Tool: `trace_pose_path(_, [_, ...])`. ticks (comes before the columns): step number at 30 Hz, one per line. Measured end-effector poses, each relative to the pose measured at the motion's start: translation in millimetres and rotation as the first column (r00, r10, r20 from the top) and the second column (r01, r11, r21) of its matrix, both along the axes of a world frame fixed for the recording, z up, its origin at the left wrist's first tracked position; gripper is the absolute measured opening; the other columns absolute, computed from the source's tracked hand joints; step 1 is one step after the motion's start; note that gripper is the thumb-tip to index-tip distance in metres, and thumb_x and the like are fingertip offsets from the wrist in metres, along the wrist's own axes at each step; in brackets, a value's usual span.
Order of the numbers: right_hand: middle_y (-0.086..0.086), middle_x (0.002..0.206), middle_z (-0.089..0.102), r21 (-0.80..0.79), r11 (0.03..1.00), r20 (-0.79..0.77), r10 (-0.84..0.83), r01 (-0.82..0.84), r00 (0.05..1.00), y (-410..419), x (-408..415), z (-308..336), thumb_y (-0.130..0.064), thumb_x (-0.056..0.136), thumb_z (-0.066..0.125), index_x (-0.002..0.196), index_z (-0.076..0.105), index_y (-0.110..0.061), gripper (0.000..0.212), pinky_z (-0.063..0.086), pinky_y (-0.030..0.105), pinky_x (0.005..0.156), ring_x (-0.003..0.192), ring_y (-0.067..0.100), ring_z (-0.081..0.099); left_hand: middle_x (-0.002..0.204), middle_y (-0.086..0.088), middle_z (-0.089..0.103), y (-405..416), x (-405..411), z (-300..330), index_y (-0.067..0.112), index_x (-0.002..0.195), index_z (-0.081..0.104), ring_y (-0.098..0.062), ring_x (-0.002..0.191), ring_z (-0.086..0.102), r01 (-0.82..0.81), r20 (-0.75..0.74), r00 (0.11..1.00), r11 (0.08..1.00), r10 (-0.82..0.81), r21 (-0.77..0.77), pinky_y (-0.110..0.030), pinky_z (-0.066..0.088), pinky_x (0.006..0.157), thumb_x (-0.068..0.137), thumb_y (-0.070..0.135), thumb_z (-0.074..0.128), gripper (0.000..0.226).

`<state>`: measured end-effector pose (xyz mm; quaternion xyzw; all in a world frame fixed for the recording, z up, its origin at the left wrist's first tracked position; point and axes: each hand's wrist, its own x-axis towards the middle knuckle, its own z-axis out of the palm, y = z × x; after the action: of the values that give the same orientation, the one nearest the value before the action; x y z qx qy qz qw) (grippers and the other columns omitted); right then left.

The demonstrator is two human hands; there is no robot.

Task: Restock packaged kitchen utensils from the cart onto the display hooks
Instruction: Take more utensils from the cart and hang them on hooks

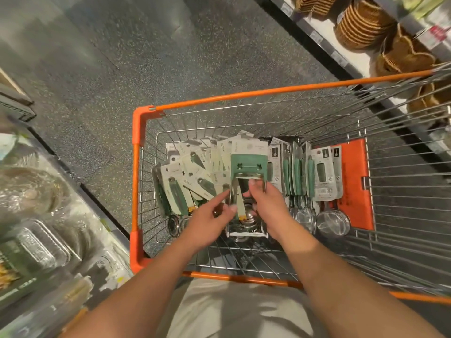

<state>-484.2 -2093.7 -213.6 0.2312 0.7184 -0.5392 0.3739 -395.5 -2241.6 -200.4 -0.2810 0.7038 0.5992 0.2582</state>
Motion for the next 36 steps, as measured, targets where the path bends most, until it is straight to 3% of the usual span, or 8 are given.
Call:
trace_pose_path(2, [-0.002, 0.087, 0.067, 0.038, 0.999, -0.064, -0.033, 0.035, 0.997, 5, 1, -3, -0.044, 0.106, 0.051, 0.114, 0.065, -0.021, 0.028, 0.046, 0.033, 0.077, 0.088, 0.018, 0.062, 0.144, 0.010, 0.057, 2, -5, -3, 0.030, 0.151, 0.050, -0.010, 0.131, 0.051, -0.085, 0.033, 0.996, 0.996, 0.085, -0.016, -0.027, 0.035, 0.104, 0.105, 0.049, 0.048, 0.049])
trace_pose_path(7, [-0.004, 0.080, 0.059, 0.034, 0.986, -0.063, -0.161, 0.164, 0.985, 22, -3, -7, -0.046, 0.107, 0.047, 0.109, 0.064, -0.026, 0.027, 0.040, 0.028, 0.069, 0.071, 0.009, 0.050, 0.148, -0.005, 0.053, 4, -3, -30, 0.021, 0.153, 0.040, -0.024, 0.128, 0.056, -0.216, 0.154, 0.959, 0.967, 0.236, -0.135, -0.038, 0.048, 0.103, 0.098, 0.044, 0.065, 0.064])
trace_pose_path(13, [-0.004, 0.094, 0.068, 0.056, 0.984, -0.030, -0.169, 0.170, 0.985, 47, -7, -15, -0.051, 0.105, 0.047, 0.114, 0.063, -0.023, 0.033, 0.047, 0.049, 0.103, 0.110, 0.022, 0.061, 0.123, -0.010, 0.058, 25, -15, -53, 0.012, 0.148, 0.038, -0.024, 0.107, 0.061, -0.325, 0.286, 0.895, 0.939, 0.344, -0.111, -0.035, 0.049, 0.094, 0.086, 0.040, 0.081, 0.080])
trace_pose_path(17, [-0.003, 0.088, 0.068, 0.102, 0.988, -0.059, -0.112, 0.117, 0.992, 56, -6, -17, -0.045, 0.106, 0.049, 0.118, 0.059, -0.027, 0.024, 0.041, 0.029, 0.055, 0.047, 0.004, 0.041, 0.108, -0.003, 0.061, 39, -24, -61, 0.012, 0.144, 0.035, -0.024, 0.100, 0.060, -0.439, 0.295, 0.831, 0.882, 0.471, -0.173, -0.039, 0.049, 0.100, 0.081, 0.035, 0.088, 0.085])
trace_pose_path(21, [0.002, 0.087, 0.068, 0.149, 0.986, -0.047, -0.069, 0.076, 0.996, 64, -4, -22, -0.043, 0.105, 0.052, 0.129, 0.057, -0.015, 0.037, 0.037, 0.025, 0.044, 0.037, 0.001, 0.040, 0.113, -0.004, 0.060, 44, -37, -66, 0.013, 0.144, 0.030, -0.028, 0.108, 0.060, -0.466, 0.274, 0.805, 0.847, 0.525, -0.255, -0.043, 0.048, 0.104, 0.078, 0.045, 0.088, 0.094])
trace_pose_path(28, [0.004, 0.088, 0.068, 0.146, 0.984, -0.013, -0.101, 0.102, 0.995, 73, -12, -16, -0.045, 0.105, 0.053, 0.121, 0.062, -0.019, 0.031, 0.041, 0.029, 0.057, 0.061, 0.008, 0.049, 0.150, -0.015, 0.048, 16, -63, -70, 0.014, 0.152, 0.038, -0.036, 0.132, 0.052, -0.670, 0.236, 0.660, 0.701, 0.713, -0.245, -0.043, 0.042, 0.113, 0.085, 0.041, 0.083, 0.086])
trace_pose_path(32, [0.000, 0.084, 0.067, 0.135, 0.984, 0.031, -0.123, 0.118, 0.992, 71, -16, -13, -0.045, 0.104, 0.055, 0.116, 0.064, -0.020, 0.029, 0.041, 0.029, 0.066, 0.072, 0.009, 0.054, 0.145, -0.014, 0.047, 8, -70, -77, 0.025, 0.126, 0.042, -0.034, 0.117, 0.056, -0.749, 0.262, 0.547, 0.604, 0.795, -0.272, -0.046, 0.048, 0.108, 0.076, 0.041, 0.090, 0.071])
trace_pose_path(36, [0.000, 0.104, 0.071, 0.093, 0.994, 0.044, -0.069, 0.065, 0.997, 64, -19, -16, -0.046, 0.102, 0.056, 0.107, 0.060, -0.034, 0.013, 0.048, 0.041, 0.089, 0.083, 0.008, 0.055, 0.149, -0.014, 0.041, 14, -71, -77, 0.020, 0.139, 0.037, -0.033, 0.121, 0.052, -0.757, 0.295, 0.510, 0.584, 0.808, -0.293, -0.041, 0.044, 0.110, 0.075, 0.042, 0.091, 0.087])
